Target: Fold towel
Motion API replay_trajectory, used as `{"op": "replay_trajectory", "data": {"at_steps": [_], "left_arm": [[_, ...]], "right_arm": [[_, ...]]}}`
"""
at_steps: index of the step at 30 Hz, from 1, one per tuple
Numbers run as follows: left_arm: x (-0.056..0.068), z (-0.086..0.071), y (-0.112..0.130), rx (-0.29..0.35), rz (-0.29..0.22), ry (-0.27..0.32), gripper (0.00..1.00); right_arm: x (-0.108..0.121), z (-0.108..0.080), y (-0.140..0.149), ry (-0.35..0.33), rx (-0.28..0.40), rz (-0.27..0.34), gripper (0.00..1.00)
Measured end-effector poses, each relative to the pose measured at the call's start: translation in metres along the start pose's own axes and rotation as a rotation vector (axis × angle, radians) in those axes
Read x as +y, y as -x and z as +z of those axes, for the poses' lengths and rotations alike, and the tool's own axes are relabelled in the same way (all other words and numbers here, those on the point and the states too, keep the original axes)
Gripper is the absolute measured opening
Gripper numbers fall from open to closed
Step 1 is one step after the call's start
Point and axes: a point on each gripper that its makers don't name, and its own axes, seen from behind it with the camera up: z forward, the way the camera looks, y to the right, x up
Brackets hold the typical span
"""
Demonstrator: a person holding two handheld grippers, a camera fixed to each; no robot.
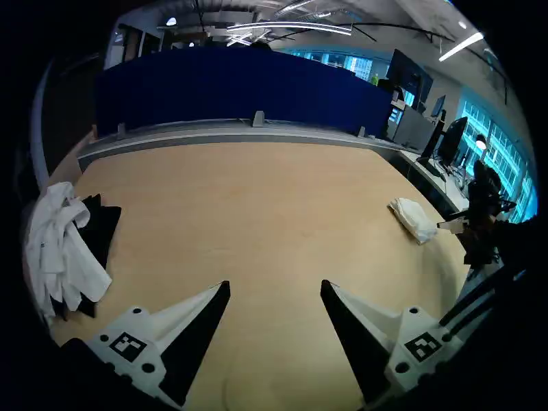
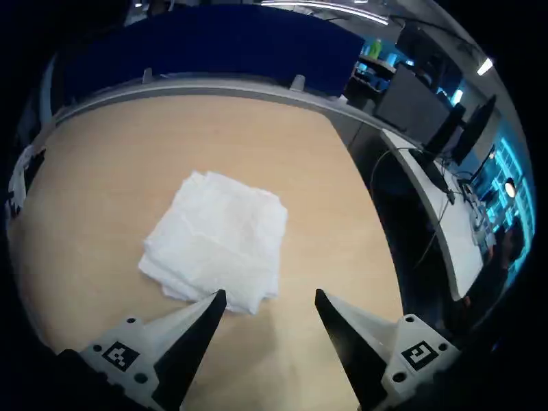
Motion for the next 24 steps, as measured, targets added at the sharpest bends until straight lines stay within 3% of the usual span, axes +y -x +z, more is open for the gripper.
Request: {"op": "replay_trajectory", "data": {"at_steps": [6, 12, 18, 24], "left_arm": [[0.001, 0.0, -0.002, 0.0, 0.004, -0.002, 0.98], [0.0, 0.0, 0.001, -0.005, 0.008, -0.008, 0.98], [-0.003, -0.001, 0.004, -0.011, 0.013, -0.019, 0.98], [-0.005, -0.001, 0.005, -0.012, 0.007, -0.026, 0.98]], "right_arm": [[-0.04, 0.01, -0.022, -0.091, 0.049, 0.013, 1.0], [-0.067, 0.032, -0.015, -0.153, 0.026, -0.01, 1.0], [-0.078, 0.047, 0.012, -0.2, -0.038, -0.045, 1.0], [-0.077, 0.043, 0.01, -0.207, -0.03, -0.093, 1.0]]}}
